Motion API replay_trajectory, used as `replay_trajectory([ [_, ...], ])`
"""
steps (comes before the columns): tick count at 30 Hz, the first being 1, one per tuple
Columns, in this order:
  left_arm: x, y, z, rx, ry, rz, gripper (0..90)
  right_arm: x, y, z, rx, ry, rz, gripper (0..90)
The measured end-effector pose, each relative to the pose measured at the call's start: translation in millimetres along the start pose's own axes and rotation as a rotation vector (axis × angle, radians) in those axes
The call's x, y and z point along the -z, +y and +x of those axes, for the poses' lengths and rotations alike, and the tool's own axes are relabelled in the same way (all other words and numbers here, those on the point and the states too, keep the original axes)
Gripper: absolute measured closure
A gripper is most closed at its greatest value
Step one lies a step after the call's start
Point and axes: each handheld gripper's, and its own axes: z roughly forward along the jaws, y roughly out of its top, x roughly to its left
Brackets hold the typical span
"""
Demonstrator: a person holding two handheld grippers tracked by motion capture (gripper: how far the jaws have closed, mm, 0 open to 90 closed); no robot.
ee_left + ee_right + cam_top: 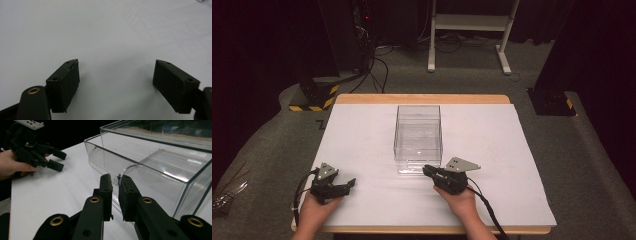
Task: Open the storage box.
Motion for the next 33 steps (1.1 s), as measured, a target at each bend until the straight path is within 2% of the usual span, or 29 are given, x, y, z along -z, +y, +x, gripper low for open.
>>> replay_trajectory([
  [8, 0.0, 0.0, 0.0, 0.001, 0.000, 0.000, 21.5, 4.3, -1.1, 3.5, 0.009, 0.017, 0.012, 80.7],
  [11, 0.0, 0.0, -0.1, 0.000, 0.001, 0.001, 21.5, -2.3, -1.2, 2.2, -0.004, 0.027, 0.007, 72.4],
  [13, 0.0, 0.0, 0.0, 0.000, 0.001, 0.000, 21.5, -3.6, -1.3, 2.2, -0.002, 0.032, 0.008, 72.4],
  [15, 0.0, 0.0, 0.0, 0.000, 0.001, 0.000, 21.5, -8.0, -0.5, 4.2, 0.024, 0.035, 0.013, 72.6],
  [19, 0.0, 0.0, 0.0, 0.000, 0.001, 0.000, 21.5, -8.4, 0.8, 4.3, 0.025, 0.043, 0.019, 75.0],
  [22, 0.0, 0.0, 0.0, 0.000, 0.000, 0.000, 21.5, -7.0, 1.1, 1.6, 0.008, 0.070, 0.029, 76.8],
  [24, 0.0, 0.0, 0.0, 0.000, 0.000, 0.000, 21.6, -5.0, 0.9, 3.5, 0.022, 0.086, 0.042, 78.1],
  [33, 0.0, 0.0, 0.1, 0.000, -0.001, 0.000, 21.5, 2.4, -3.5, 15.8, 0.050, 0.096, 0.059, 78.4],
])
